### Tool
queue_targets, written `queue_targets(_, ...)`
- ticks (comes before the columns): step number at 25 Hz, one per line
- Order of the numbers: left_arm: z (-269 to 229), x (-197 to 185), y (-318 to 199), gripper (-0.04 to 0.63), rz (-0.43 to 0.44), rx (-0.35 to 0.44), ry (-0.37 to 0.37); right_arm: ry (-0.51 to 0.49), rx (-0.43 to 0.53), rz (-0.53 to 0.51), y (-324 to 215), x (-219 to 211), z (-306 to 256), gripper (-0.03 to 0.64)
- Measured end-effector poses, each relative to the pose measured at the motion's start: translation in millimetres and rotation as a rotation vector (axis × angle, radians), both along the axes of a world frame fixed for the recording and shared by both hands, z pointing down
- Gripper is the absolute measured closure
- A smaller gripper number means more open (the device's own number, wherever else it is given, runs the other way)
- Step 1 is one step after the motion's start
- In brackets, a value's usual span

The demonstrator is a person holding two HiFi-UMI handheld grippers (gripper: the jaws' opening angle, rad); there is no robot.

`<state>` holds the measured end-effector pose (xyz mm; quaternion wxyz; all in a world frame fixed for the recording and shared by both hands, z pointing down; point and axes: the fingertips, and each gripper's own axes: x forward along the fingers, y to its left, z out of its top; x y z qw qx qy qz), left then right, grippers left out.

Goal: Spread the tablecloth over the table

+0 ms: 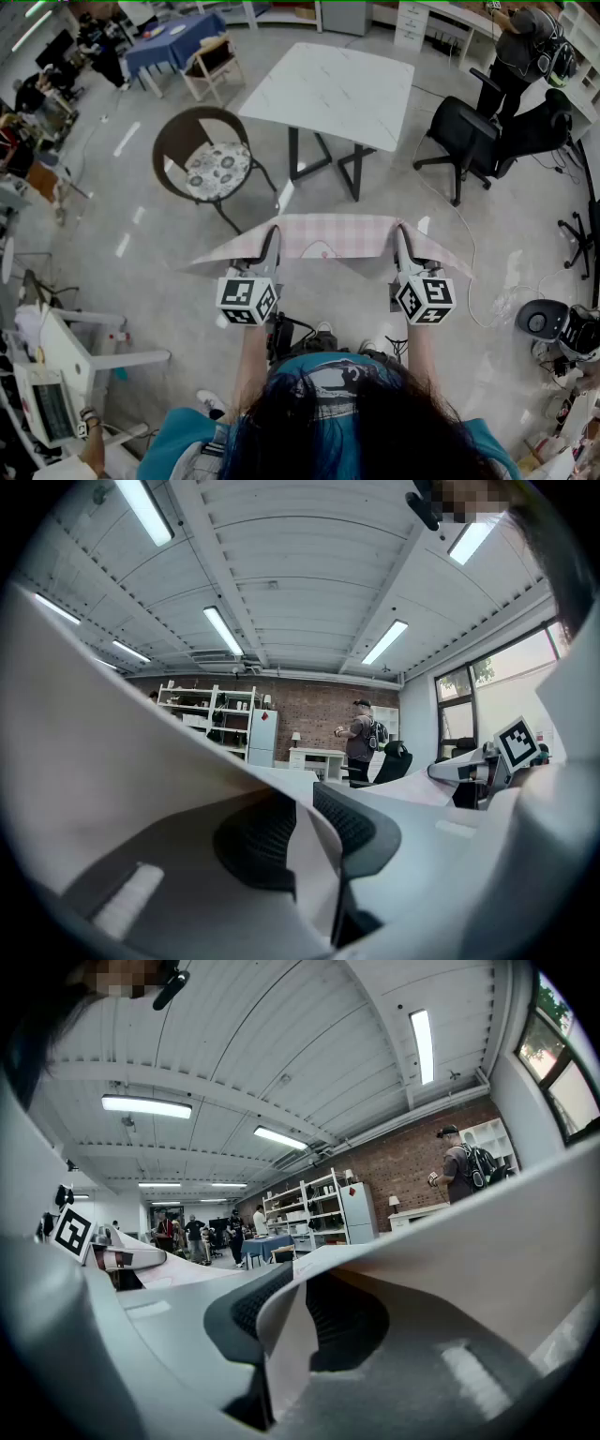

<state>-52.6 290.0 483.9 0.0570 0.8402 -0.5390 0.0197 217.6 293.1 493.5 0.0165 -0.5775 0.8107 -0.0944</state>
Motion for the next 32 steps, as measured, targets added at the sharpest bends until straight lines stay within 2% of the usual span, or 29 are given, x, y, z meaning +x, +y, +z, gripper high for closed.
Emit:
queue_targets(11, 1, -29, -8, 0.522, -0.018, 0.001, 0.029, -0.082, -0.027, -0.028, -11, -26, 6, 0.568)
queue_targets(23, 8, -48, -7, 0.526, -0.013, -0.005, 0.067, -0.125, -0.07, -0.047, -10, -45, 15, 0.568)
queue_targets(32, 17, -59, -26, 0.531, -0.075, -0.018, 0.089, -0.122, -0.086, -0.111, -43, -55, 21, 0.568)
